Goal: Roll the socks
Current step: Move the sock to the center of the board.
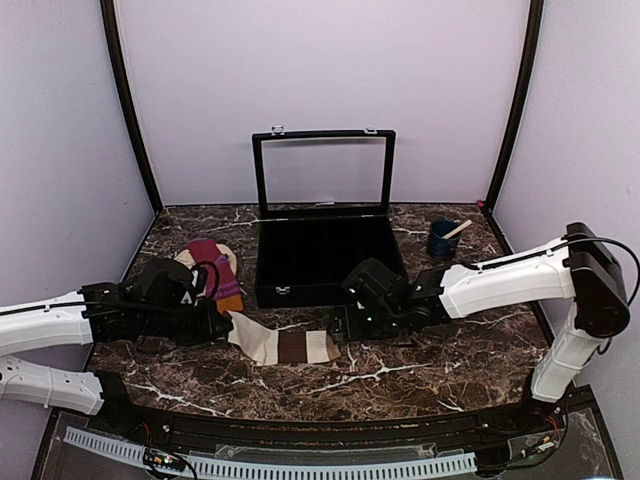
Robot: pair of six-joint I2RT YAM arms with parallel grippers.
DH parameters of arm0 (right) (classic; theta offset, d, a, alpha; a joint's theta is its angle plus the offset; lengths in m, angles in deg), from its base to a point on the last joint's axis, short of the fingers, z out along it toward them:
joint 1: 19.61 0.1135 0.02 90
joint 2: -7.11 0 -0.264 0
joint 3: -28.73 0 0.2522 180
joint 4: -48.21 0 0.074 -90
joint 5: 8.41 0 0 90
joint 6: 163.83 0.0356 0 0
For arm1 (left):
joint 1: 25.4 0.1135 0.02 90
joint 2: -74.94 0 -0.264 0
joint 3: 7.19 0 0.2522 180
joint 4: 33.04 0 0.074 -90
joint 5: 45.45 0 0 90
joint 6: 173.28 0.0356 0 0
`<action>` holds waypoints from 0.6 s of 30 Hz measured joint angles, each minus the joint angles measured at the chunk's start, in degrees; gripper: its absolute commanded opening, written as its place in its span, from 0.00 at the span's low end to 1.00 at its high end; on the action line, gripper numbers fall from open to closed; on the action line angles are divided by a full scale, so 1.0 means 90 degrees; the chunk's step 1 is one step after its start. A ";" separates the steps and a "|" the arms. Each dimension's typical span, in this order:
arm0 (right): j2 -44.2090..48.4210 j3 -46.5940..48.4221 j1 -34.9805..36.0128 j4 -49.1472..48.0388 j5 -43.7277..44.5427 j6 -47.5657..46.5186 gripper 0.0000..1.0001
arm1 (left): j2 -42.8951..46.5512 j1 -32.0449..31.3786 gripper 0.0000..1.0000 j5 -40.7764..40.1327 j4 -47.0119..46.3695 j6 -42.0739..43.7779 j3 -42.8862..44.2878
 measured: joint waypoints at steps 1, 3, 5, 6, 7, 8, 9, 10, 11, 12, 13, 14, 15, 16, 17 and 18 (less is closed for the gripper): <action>-0.0044 0.0015 0.0022 0.0002 -0.0051 0.0051 0.94 | 0.0061 0.0015 0.00 -0.0051 0.0019 0.0019 -0.0024; -0.0141 0.0063 0.0092 0.0005 -0.0175 0.0151 0.94 | 0.0124 0.0046 0.00 -0.0117 0.0063 0.0029 -0.0068; -0.0223 0.0112 0.0175 -0.0005 -0.0296 0.0260 0.94 | 0.0180 0.0073 0.00 -0.0185 0.0109 0.0051 -0.0146; -0.0248 0.0114 0.0223 -0.0017 -0.0340 0.0308 0.94 | 0.0194 0.0090 0.00 -0.0199 0.0119 0.0056 -0.0180; -0.0260 0.0114 0.0245 -0.0015 -0.0384 0.0357 0.93 | 0.0209 0.0102 0.00 -0.0209 0.0121 0.0068 -0.0216; -0.0270 0.0109 0.0277 -0.0027 -0.0452 0.0432 0.93 | 0.0228 0.0119 0.00 -0.0221 0.0121 0.0073 -0.0265; -0.0279 0.0109 0.0301 -0.0053 -0.0483 0.0491 0.93 | 0.0248 0.0136 0.00 -0.0231 0.0121 0.0075 -0.0308; -0.0294 0.0109 0.0304 -0.0092 -0.0527 0.0559 0.92 | 0.0267 0.0143 0.00 -0.0240 0.0124 0.0078 -0.0359; -0.0311 0.0109 0.0321 -0.0119 -0.0556 0.0605 0.91 | 0.0287 0.0155 0.00 -0.0253 0.0124 0.0085 -0.0403; -0.0342 0.0109 0.0325 -0.0165 -0.0585 0.0658 0.90 | 0.0301 0.0170 0.00 -0.0257 0.0126 0.0097 -0.0435; -0.0389 0.0109 0.0328 -0.0236 -0.0617 0.0724 0.89 | 0.0325 0.0177 0.00 -0.0270 0.0126 0.0109 -0.0466; -0.0457 0.0114 0.0335 -0.0287 -0.0644 0.0763 0.88 | 0.0359 0.0177 0.00 -0.0279 0.0126 0.0126 -0.0495; -0.0549 0.0136 0.0345 -0.0318 -0.0670 0.0811 0.88 | 0.0398 0.0185 0.00 -0.0287 0.0126 0.0143 -0.0515; -0.0670 0.0199 0.0357 -0.0304 -0.0687 0.0855 0.88 | 0.0435 0.0189 0.00 -0.0294 0.0129 0.0168 -0.0522; -0.0818 0.0287 0.0372 -0.0296 -0.0704 0.0896 0.88 | 0.0476 0.0211 0.00 -0.0291 0.0129 0.0194 -0.0529; -0.0991 0.0408 0.0398 -0.0289 -0.0712 0.0940 0.87 | 0.0512 0.0221 0.00 -0.0291 0.0129 0.0228 -0.0532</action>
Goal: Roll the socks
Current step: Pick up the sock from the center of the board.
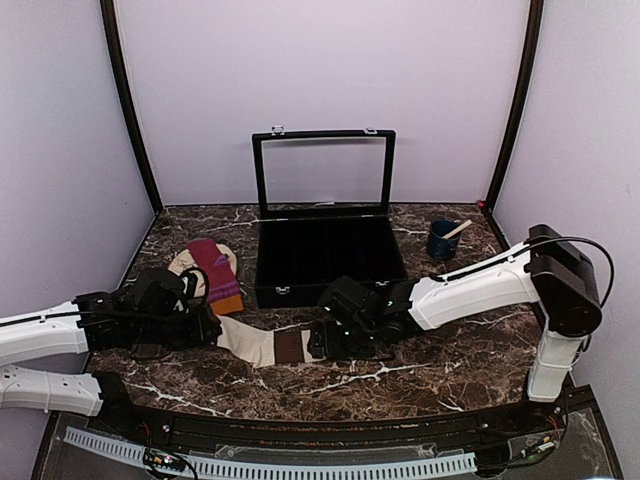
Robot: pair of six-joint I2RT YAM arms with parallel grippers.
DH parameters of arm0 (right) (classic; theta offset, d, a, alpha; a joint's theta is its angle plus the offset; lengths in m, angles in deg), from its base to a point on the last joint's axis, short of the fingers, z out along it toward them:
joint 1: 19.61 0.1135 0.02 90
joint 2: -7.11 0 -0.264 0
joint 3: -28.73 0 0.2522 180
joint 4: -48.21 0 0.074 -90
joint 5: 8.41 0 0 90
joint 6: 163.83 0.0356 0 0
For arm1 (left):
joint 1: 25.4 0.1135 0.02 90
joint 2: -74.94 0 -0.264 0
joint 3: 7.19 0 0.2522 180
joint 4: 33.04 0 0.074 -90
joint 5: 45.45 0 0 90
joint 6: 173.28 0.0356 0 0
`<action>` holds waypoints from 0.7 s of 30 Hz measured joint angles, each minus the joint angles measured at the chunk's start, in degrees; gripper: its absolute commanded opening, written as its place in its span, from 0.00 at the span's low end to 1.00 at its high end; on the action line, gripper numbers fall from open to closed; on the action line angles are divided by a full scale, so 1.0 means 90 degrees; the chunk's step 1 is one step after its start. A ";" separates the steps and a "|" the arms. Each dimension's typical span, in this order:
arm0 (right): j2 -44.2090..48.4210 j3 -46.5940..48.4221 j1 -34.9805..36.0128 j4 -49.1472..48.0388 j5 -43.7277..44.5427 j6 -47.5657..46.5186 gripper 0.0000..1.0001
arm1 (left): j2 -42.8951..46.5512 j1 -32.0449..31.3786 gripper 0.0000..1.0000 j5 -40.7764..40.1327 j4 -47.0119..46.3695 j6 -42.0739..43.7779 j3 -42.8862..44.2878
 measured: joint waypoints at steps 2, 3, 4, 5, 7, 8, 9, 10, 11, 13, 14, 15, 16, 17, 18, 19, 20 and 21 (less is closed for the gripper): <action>-0.0180 0.0236 0.0068 -0.0041 0.0000 0.0083 0.86 | 0.0066 0.0036 0.00 0.0000 0.0002 0.0061 -0.0002; -0.0245 0.0304 0.0102 -0.0066 -0.0002 0.0148 0.85 | 0.0092 0.0053 0.00 0.0000 0.0002 0.0085 -0.0005; -0.0308 0.0342 0.0143 -0.0092 0.0024 0.0199 0.84 | 0.0117 0.0061 0.00 0.0000 0.0007 0.0117 -0.0007; -0.0335 0.0379 0.0180 -0.0092 0.0056 0.0260 0.82 | 0.0141 0.0068 0.00 0.0000 0.0007 0.0138 -0.0017; -0.0423 0.0493 0.0209 -0.0097 0.0092 0.0386 0.79 | 0.0226 0.0087 0.00 0.0005 0.0041 0.0192 -0.0063; -0.0464 0.0542 0.0216 -0.0100 0.0100 0.0435 0.78 | 0.0267 0.0095 0.00 0.0007 0.0061 0.0206 -0.0087; -0.0503 0.0580 0.0219 -0.0102 0.0102 0.0486 0.77 | 0.0304 0.0100 0.00 0.0010 0.0100 0.0226 -0.0104; -0.0532 0.0619 0.0221 -0.0102 0.0107 0.0537 0.75 | 0.0338 0.0107 0.00 0.0012 0.0117 0.0238 -0.0131; -0.0554 0.0641 0.0226 -0.0107 0.0109 0.0593 0.74 | 0.0372 0.0114 0.00 0.0017 0.0136 0.0253 -0.0160; -0.0568 0.0646 0.0248 -0.0102 0.0124 0.0680 0.69 | 0.0418 0.0126 0.00 0.0024 0.0180 0.0287 -0.0221; -0.0576 0.0646 0.0260 -0.0102 0.0143 0.0748 0.66 | 0.0440 0.0129 0.00 0.0024 0.0197 0.0296 -0.0257; -0.0580 0.0646 0.0274 -0.0109 0.0153 0.0787 0.63 | 0.0471 0.0129 0.00 0.0032 0.0223 0.0304 -0.0306; -0.0588 0.0634 0.0287 -0.0136 0.0165 0.0840 0.56 | 0.0493 0.0129 0.00 0.0041 0.0240 0.0316 -0.0338; -0.0593 0.0622 0.0296 -0.0163 0.0180 0.0896 0.49 | 0.0517 0.0129 0.00 0.0051 0.0257 0.0323 -0.0376; -0.0602 0.0614 0.0304 -0.0180 0.0194 0.0925 0.40 | 0.0544 0.0131 0.00 0.0066 0.0279 0.0330 -0.0408; -0.0624 0.0610 0.0313 -0.0206 0.0199 0.1032 0.30 | 0.0568 0.0141 0.00 0.0073 0.0287 0.0338 -0.0437; -0.0653 0.0607 0.0328 -0.0240 0.0223 0.1105 0.19 | 0.0593 0.0141 0.00 0.0090 0.0291 0.0340 -0.0459; -0.0678 0.0605 0.0333 -0.0248 0.0233 0.1100 0.10 | 0.0607 0.0141 0.00 0.0097 0.0301 0.0340 -0.0471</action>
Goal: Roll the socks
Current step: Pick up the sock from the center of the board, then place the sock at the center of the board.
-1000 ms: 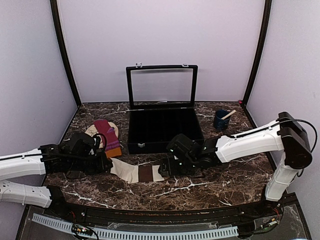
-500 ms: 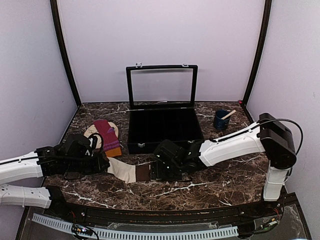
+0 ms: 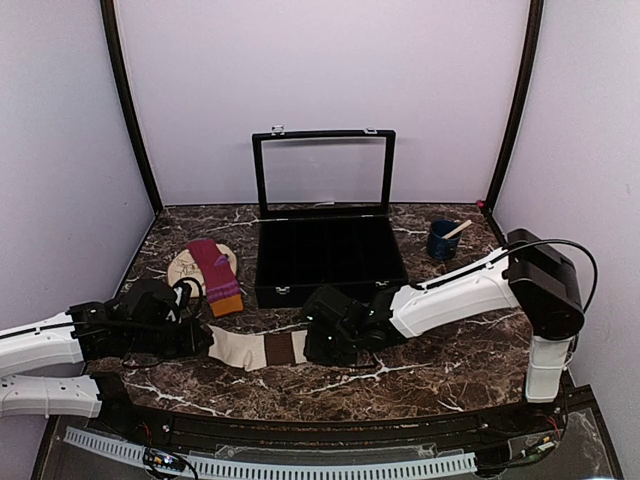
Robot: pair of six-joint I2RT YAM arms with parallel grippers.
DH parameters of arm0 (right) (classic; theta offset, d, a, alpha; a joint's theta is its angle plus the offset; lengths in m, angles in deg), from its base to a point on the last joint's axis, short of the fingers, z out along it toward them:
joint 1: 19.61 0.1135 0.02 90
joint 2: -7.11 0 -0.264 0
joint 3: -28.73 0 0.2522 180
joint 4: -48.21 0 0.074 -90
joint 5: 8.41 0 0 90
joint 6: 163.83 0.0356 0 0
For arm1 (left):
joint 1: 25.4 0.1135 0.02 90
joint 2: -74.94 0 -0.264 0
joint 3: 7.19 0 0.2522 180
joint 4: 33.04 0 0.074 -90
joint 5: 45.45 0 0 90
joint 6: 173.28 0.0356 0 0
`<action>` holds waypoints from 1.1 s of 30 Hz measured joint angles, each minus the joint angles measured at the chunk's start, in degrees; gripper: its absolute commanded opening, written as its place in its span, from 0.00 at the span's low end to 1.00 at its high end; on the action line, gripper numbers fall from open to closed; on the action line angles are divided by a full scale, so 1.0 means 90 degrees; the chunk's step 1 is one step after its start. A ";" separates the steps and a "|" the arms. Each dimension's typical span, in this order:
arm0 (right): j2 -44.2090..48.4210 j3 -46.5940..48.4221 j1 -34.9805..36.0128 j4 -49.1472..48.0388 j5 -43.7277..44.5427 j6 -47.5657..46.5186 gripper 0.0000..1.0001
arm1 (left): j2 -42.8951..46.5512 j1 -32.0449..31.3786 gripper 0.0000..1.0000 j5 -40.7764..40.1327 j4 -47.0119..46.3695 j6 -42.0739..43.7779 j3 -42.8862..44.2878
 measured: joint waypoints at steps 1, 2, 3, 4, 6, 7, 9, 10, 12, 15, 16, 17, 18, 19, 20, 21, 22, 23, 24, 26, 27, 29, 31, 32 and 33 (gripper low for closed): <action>-0.0027 -0.0005 0.0007 -0.0007 0.0017 0.0017 0.03 | 0.0019 0.0000 0.00 0.0015 0.0000 0.0000 -0.0022; -0.0051 -0.0012 0.0012 -0.0002 0.0046 0.0104 0.00 | 0.0041 0.0000 0.00 0.0022 0.0002 0.0000 -0.0046; -0.0063 -0.0032 0.0017 0.0000 0.0073 0.0117 0.00 | 0.0061 0.0000 0.00 0.0024 0.0002 -0.0002 -0.0066; -0.0063 -0.0034 0.0024 0.0024 0.0114 0.0153 0.00 | 0.0085 0.0002 0.00 0.0036 0.0002 -0.0002 -0.0095; -0.0053 -0.0066 0.0046 0.0005 0.0236 0.0228 0.00 | 0.0124 0.0017 0.00 0.0058 0.0002 -0.0005 -0.0155; -0.0027 -0.0121 0.0058 -0.0024 0.0308 0.0245 0.00 | 0.0138 0.0019 0.00 0.0073 0.0002 -0.0007 -0.0182; 0.0075 -0.0277 0.0075 -0.0058 0.0449 0.0262 0.00 | 0.0163 0.0022 0.00 0.0121 -0.0005 -0.0010 -0.0226; 0.0138 -0.0355 0.0080 -0.0051 0.0525 0.0267 0.00 | 0.0168 0.0022 0.00 0.0153 -0.0002 -0.0012 -0.0243; 0.0299 -0.0520 0.0080 0.0068 0.0704 0.0289 0.00 | 0.0172 0.0024 0.00 0.0231 -0.0029 -0.0015 -0.0284; 0.0583 -0.0770 0.0080 0.0381 0.0974 0.0330 0.00 | 0.0163 0.0024 0.02 0.0430 -0.0182 -0.0007 -0.0389; 0.0702 -0.0852 0.0080 0.0498 0.1064 0.0350 0.00 | 0.0136 0.0024 0.03 0.0554 -0.0301 0.0000 -0.0440; 0.0818 -0.0928 0.0080 0.0605 0.1141 0.0359 0.00 | 0.0087 0.0024 0.04 0.0678 -0.0437 0.0002 -0.0488; 0.0974 -0.1030 0.0080 0.0729 0.1236 0.0376 0.00 | 0.0007 0.0024 0.05 0.0809 -0.0602 0.0007 -0.0537; 0.1110 -0.1107 0.0080 0.0843 0.1326 0.0379 0.00 | -0.0131 0.0024 0.05 0.0979 -0.0826 0.0010 -0.0593; 0.1248 -0.1168 0.0080 0.0959 0.1404 0.0384 0.00 | -0.0333 0.0024 0.05 0.1175 -0.1088 0.0010 -0.0653; 0.1370 -0.1224 0.0080 0.1071 0.1489 0.0381 0.00 | -0.0551 0.0022 0.06 0.1333 -0.1324 0.0007 -0.0697; 0.1496 -0.1277 0.0083 0.1188 0.1569 0.0381 0.00 | -0.0840 0.0022 0.06 0.1528 -0.1596 0.0007 -0.0741; 0.1617 -0.1324 0.0083 0.1326 0.1654 0.0381 0.00 | -0.1180 0.0022 0.08 0.1698 -0.1826 0.0012 -0.0758; 0.1719 -0.1362 0.0087 0.1440 0.1715 0.0376 0.00 | -0.1511 0.0022 0.09 0.1870 -0.2028 0.0012 -0.0758; 0.1933 -0.1443 0.0092 0.1651 0.1804 0.0350 0.00 | -0.2081 -0.0002 0.13 0.2135 -0.2404 0.0053 -0.0729; 0.2016 -0.1472 0.0095 0.1734 0.1838 0.0318 0.00 | -0.2276 -0.0032 0.14 0.2195 -0.2526 0.0083 -0.0695; 0.2176 -0.1537 0.0092 0.1880 0.1887 0.0199 0.00 | -0.2725 -0.0114 0.18 0.2263 -0.2710 0.0124 -0.0495; 0.2307 -0.1588 0.0070 0.2055 0.1909 0.0075 0.00 | -0.3026 -0.0185 0.22 0.2293 -0.2929 0.0134 -0.0272; 0.2346 -0.1615 0.0058 0.2103 0.1921 0.0032 0.00 | -0.3116 -0.0214 0.25 0.2302 -0.3048 0.0129 -0.0189; 0.2397 -0.1659 0.0039 0.2149 0.1933 -0.0015 0.00 | -0.3191 -0.0245 0.29 0.2297 -0.3179 0.0119 -0.0126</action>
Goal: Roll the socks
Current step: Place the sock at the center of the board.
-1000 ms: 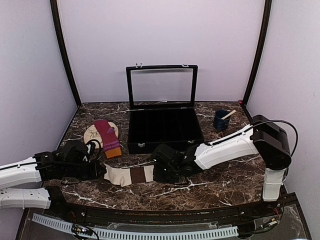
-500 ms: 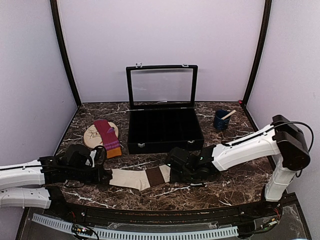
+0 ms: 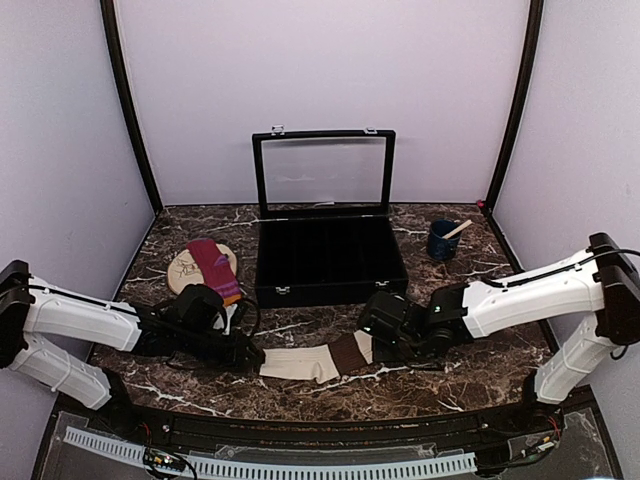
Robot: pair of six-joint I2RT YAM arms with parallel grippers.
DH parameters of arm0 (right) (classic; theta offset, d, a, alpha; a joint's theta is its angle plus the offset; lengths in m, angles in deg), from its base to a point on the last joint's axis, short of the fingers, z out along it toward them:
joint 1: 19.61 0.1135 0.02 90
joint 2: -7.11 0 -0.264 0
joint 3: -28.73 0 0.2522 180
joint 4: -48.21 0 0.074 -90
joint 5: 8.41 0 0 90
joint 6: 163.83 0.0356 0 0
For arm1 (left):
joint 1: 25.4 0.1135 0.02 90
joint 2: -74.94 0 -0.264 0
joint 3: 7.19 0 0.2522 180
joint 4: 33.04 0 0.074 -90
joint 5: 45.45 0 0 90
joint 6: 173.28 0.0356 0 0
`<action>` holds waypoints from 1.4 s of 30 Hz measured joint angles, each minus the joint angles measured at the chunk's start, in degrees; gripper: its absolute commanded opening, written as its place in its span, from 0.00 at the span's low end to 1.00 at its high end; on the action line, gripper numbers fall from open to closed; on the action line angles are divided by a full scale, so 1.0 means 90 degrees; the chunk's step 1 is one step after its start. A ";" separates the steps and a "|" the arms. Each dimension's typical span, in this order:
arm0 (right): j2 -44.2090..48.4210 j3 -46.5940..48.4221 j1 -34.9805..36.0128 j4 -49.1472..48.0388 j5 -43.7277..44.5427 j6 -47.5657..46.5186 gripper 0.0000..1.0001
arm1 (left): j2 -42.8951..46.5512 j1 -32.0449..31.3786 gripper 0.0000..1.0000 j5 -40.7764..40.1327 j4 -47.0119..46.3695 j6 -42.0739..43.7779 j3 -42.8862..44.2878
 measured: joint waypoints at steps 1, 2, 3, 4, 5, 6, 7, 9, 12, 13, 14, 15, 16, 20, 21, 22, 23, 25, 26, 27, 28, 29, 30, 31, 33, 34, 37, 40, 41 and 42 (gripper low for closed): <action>0.0058 -0.0053 -0.0019 0.0046 0.0017 -0.0041 0.00 | -0.0083 -0.0032 0.33 0.0000 -0.0134 -0.0012 0.0066; 0.0121 -0.0117 -0.0034 0.0085 0.0032 -0.0068 0.00 | -0.0148 -0.0051 0.37 -0.0007 -0.0221 -0.0024 0.0112; 0.0216 -0.0211 -0.0053 0.0124 0.0039 -0.0095 0.00 | -0.0228 -0.0085 0.41 -0.0010 -0.0338 -0.0066 0.0153; 0.0299 -0.0272 -0.0063 0.0165 0.0041 -0.0112 0.00 | -0.0282 -0.0109 0.44 -0.0017 -0.0415 -0.0068 0.0172; 0.0410 -0.0355 -0.0087 0.0197 0.0049 -0.0143 0.00 | -0.0328 -0.0141 0.47 -0.0041 -0.0464 -0.0124 0.0192; 0.0527 -0.0427 -0.0121 0.0240 0.0056 -0.0185 0.00 | -0.0340 -0.0168 0.51 -0.0063 -0.0491 -0.0134 0.0197; 0.0614 -0.0469 -0.0158 0.0277 0.0066 -0.0221 0.00 | -0.0345 -0.0189 0.54 -0.0087 -0.0515 -0.0165 0.0197; 0.0709 -0.0486 -0.0228 0.0340 0.0090 -0.0301 0.00 | -0.0330 -0.0221 0.57 -0.0146 -0.0546 -0.0214 0.0197; 0.0753 -0.0478 -0.0267 0.0401 0.0126 -0.0425 0.00 | -0.0240 -0.0240 0.57 -0.0253 -0.0537 -0.0284 0.0197; 0.0753 -0.0474 -0.0267 0.0430 0.0129 -0.0471 0.00 | -0.0175 -0.0240 0.57 -0.0291 -0.0525 -0.0294 0.0197; 0.0750 -0.0449 -0.0267 0.0476 0.0129 -0.0503 0.00 | -0.0107 -0.0240 0.57 -0.0313 -0.0515 -0.0304 0.0192; 0.0748 -0.0393 -0.0267 0.0542 0.0129 -0.0551 0.00 | -0.0022 -0.0240 0.57 -0.0350 -0.0510 -0.0313 0.0185; 0.0731 -0.0313 -0.0267 0.0605 0.0131 -0.0605 0.00 | 0.0090 -0.0240 0.57 -0.0393 -0.0510 -0.0328 0.0163; 0.0512 0.0197 -0.0214 0.0755 0.0148 -0.0784 0.00 | 0.0573 -0.0243 0.54 -0.0474 -0.0476 -0.0381 0.0029; 0.0420 0.0364 -0.0189 0.0792 0.0168 -0.0814 0.00 | 0.0685 -0.0245 0.52 -0.0481 -0.0459 -0.0391 -0.0019; 0.0299 0.0559 -0.0151 0.0840 0.0199 -0.0848 0.00 | 0.0782 -0.0245 0.52 -0.0495 -0.0444 -0.0408 -0.0066; 0.0151 0.0782 -0.0095 0.0884 0.0228 -0.0894 0.00 | 0.0886 -0.0245 0.50 -0.0503 -0.0427 -0.0410 -0.0124; -0.0126 0.1175 0.0019 0.1008 0.0270 -0.0928 0.00 | 0.1059 -0.0245 0.47 -0.0517 -0.0408 -0.0427 -0.0255; -0.0350 0.1477 0.0104 0.1086 0.0284 -0.0945 0.00 | 0.1156 -0.0245 0.45 -0.0520 -0.0386 -0.0425 -0.0347; -0.0508 0.1673 0.0170 0.1105 0.0287 -0.0952 0.00 | 0.1231 -0.0245 0.43 -0.0520 -0.0357 -0.0425 -0.0413; -0.0663 0.1855 0.0236 0.1124 0.0296 -0.0954 0.00 | 0.1299 -0.0245 0.41 -0.0520 -0.0321 -0.0435 -0.0474; -0.0818 0.2047 0.0308 0.1180 0.0301 -0.0954 0.00 | 0.1358 -0.0245 0.39 -0.0517 -0.0301 -0.0427 -0.0525; -0.0993 0.2266 0.0393 0.1253 0.0316 -0.0952 0.00 | 0.1399 -0.0245 0.38 -0.0515 -0.0282 -0.0430 -0.0559; -0.1183 0.2501 0.0488 0.1328 0.0328 -0.0950 0.00 | 0.1450 -0.0245 0.35 -0.0508 -0.0274 -0.0415 -0.0600; -0.1479 0.2854 0.0661 0.1428 0.0340 -0.0947 0.00 | 0.1528 -0.0245 0.32 -0.0483 -0.0267 -0.0393 -0.0673; -0.1642 0.3050 0.0753 0.1498 0.0347 -0.0945 0.00 | 0.1554 -0.0245 0.31 -0.0464 -0.0267 -0.0386 -0.0702; -0.2091 0.3614 0.1003 0.1715 0.0362 -0.0933 0.00 | 0.1605 -0.0248 0.27 -0.0389 -0.0267 -0.0328 -0.0792; -0.2572 0.4216 0.1229 0.1904 0.0359 -0.0923 0.00 | 0.1615 -0.0245 0.25 -0.0304 -0.0270 -0.0257 -0.0848; -0.2718 0.4398 0.1304 0.1950 0.0359 -0.0920 0.00 | 0.1617 -0.0248 0.25 -0.0267 -0.0267 -0.0236 -0.0857; -0.2846 0.4539 0.1365 0.1982 0.0347 -0.0918 0.00 | 0.1617 -0.0248 0.25 -0.0240 -0.0267 -0.0211 -0.0860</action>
